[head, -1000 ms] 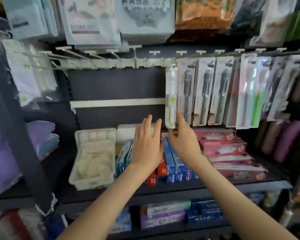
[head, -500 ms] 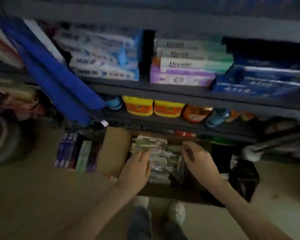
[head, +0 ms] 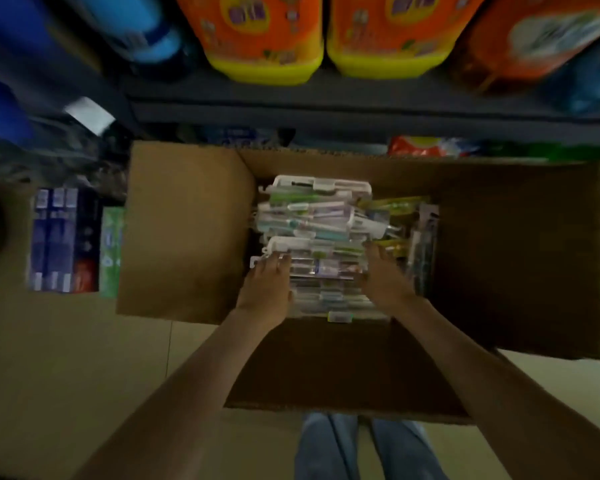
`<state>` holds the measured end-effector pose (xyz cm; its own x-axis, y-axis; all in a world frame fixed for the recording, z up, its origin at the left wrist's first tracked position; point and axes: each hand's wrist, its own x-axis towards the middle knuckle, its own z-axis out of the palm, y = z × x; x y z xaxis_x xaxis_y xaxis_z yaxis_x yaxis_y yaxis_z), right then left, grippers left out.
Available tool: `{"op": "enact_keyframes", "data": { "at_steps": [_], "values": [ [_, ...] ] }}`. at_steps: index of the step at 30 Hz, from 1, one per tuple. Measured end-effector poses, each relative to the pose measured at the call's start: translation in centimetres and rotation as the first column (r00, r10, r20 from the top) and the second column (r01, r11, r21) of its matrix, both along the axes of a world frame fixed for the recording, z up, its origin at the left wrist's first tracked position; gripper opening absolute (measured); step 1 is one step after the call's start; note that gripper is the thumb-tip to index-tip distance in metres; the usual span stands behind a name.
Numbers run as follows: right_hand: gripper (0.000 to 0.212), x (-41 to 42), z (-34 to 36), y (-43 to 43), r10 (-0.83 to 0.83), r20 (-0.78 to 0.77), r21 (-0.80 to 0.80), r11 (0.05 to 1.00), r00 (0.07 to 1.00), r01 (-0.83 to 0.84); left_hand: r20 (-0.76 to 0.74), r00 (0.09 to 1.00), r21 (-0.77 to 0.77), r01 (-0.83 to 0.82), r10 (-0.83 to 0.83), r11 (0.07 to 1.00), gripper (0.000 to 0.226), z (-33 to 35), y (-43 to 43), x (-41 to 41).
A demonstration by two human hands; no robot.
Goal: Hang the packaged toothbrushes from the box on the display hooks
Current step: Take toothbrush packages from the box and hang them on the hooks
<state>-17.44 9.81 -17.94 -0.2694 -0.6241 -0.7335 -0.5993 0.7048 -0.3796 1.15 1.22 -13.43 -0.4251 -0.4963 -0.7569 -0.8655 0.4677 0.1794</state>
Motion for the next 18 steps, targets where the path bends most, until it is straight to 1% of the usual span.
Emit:
{"op": "enact_keyframes", "data": {
  "at_steps": [2,4,6,8,10,12,15,16,18],
  "values": [
    [0.061,0.3,-3.1,-0.6,0.015,-0.056,-0.018,1.000,0.998,-0.016,0.007,1.000,0.027,-0.016,0.016,1.000,0.067,-2.5,0.4,0.2],
    [0.060,0.6,-5.3,-0.8,0.082,-0.159,-0.028,0.996,0.984,-0.088,0.000,0.999,0.062,-0.051,0.051,0.997,0.069,-4.2,1.1,0.3],
    [0.058,0.5,-6.3,-0.9,0.164,-0.277,-0.045,0.982,0.947,-0.184,-0.012,0.994,0.094,-0.107,0.108,0.990,0.072,-5.0,1.7,0.3],
    [0.056,-0.1,-6.5,-1.2,0.213,-0.321,-0.038,0.971,0.923,-0.237,-0.034,0.982,0.111,-0.181,0.186,0.977,0.072,-5.2,2.2,0.2],
    [0.055,-0.6,-6.5,-1.3,0.227,-0.281,-0.030,0.969,0.933,-0.245,-0.067,0.960,0.128,-0.263,0.273,0.956,0.069,-5.3,2.4,0.2],
    [0.052,-1.0,-6.3,-1.3,0.204,-0.182,-0.057,0.974,0.962,-0.217,-0.113,0.931,0.151,-0.330,0.348,0.932,0.062,-5.3,2.4,0.0],
    [0.045,-1.4,-4.2,-1.1,0.155,-0.054,-0.107,0.981,0.986,-0.161,-0.141,0.885,0.193,-0.416,0.444,0.889,0.050,-4.1,2.3,-0.2],
    [0.042,-1.3,-3.4,-0.9,0.142,0.008,-0.117,0.983,0.990,-0.140,-0.146,0.867,0.214,-0.442,0.476,0.871,0.046,-3.5,2.2,-0.3],
    [0.034,-0.8,-1.6,-0.2,0.071,0.189,-0.124,0.991,0.979,-0.048,-0.149,0.826,0.275,-0.494,0.544,0.825,0.036,-2.2,2.0,-0.9]
  ]
}}
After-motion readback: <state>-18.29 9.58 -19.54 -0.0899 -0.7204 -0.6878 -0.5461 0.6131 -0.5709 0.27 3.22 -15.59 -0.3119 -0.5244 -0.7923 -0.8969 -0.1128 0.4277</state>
